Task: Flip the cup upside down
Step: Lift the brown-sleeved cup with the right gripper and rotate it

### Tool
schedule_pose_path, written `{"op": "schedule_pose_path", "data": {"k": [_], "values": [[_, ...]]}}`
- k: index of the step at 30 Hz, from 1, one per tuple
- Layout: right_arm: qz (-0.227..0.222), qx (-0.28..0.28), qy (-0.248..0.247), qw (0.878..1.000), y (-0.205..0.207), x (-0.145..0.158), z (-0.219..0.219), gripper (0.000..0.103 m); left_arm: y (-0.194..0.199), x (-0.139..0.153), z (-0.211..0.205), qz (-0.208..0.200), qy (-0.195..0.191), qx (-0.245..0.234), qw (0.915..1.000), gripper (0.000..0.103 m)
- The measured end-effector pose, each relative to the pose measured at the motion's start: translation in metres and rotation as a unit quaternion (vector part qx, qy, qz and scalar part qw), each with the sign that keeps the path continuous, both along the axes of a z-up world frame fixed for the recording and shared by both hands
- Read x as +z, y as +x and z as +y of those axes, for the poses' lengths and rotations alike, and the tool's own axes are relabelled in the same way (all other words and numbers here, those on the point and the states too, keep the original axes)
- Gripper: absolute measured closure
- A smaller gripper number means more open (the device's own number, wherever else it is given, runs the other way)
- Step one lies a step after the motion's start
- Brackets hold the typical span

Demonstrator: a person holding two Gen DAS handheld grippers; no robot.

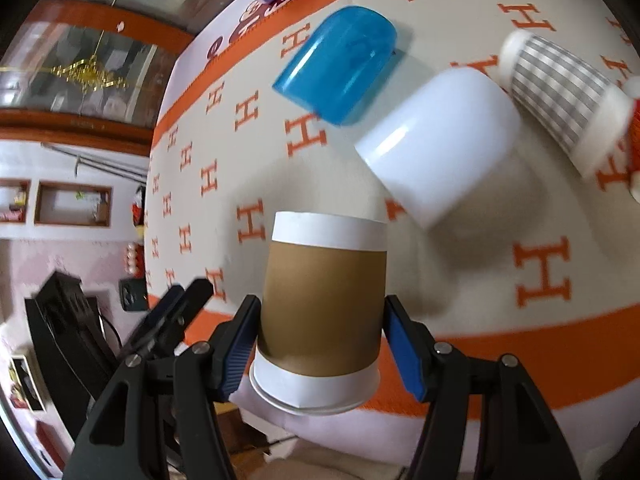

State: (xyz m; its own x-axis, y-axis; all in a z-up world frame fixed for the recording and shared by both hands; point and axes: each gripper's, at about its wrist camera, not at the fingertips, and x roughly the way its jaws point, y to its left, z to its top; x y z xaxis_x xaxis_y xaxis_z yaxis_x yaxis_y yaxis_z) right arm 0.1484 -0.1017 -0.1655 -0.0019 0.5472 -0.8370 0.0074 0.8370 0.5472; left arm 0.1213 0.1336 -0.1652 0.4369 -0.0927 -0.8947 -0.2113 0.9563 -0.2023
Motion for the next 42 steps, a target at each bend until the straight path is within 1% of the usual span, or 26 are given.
{"op": "schedule_pose_path", "data": {"k": [4,10,12,19,23,28,32,36,39,42], "values": [[0.023,0.012,-0.012,1.000,-0.020,-0.013,-0.007,0.041,-0.012,-0.003,-0.012,0.011,0.001,-0.019,0.9998,0.001],[0.060,0.023,-0.018,0.998,-0.038,-0.039,-0.010,0.041,-0.033,-0.021,-0.034,0.045,0.007,-0.049,0.9977,0.001],[0.064,0.025,-0.017,0.997,-0.041,-0.043,-0.010,0.041,-0.039,-0.027,-0.038,0.054,0.008,-0.057,0.9969,0.001],[0.043,0.034,-0.025,0.998,-0.040,-0.039,-0.007,0.037,-0.051,-0.038,-0.044,0.075,0.010,-0.066,0.9950,0.001],[0.032,0.034,-0.021,0.999,-0.042,-0.037,-0.005,0.036,-0.053,-0.038,-0.043,0.072,0.003,-0.070,0.9949,0.001],[0.014,0.018,-0.011,1.000,-0.044,-0.029,-0.009,0.035,-0.051,-0.035,-0.043,0.070,-0.006,-0.077,0.9945,0.001],[0.002,0.014,-0.002,1.000,-0.047,-0.020,-0.013,0.035,-0.049,-0.033,-0.044,0.072,-0.026,-0.087,0.9933,0.001],[-0.022,0.014,0.007,1.000,-0.054,-0.004,-0.019,0.035,-0.046,-0.030,-0.045,0.076,-0.054,-0.096,0.9911,0.001],[-0.053,0.008,0.007,0.999,-0.062,0.009,-0.028,0.035,-0.044,-0.026,-0.047,0.074,-0.075,-0.102,0.9891,0.001],[-0.089,0.000,-0.011,0.996,-0.069,0.017,-0.036,0.035,-0.041,-0.019,-0.051,0.067,-0.091,-0.105,0.9880,0.001]]}}
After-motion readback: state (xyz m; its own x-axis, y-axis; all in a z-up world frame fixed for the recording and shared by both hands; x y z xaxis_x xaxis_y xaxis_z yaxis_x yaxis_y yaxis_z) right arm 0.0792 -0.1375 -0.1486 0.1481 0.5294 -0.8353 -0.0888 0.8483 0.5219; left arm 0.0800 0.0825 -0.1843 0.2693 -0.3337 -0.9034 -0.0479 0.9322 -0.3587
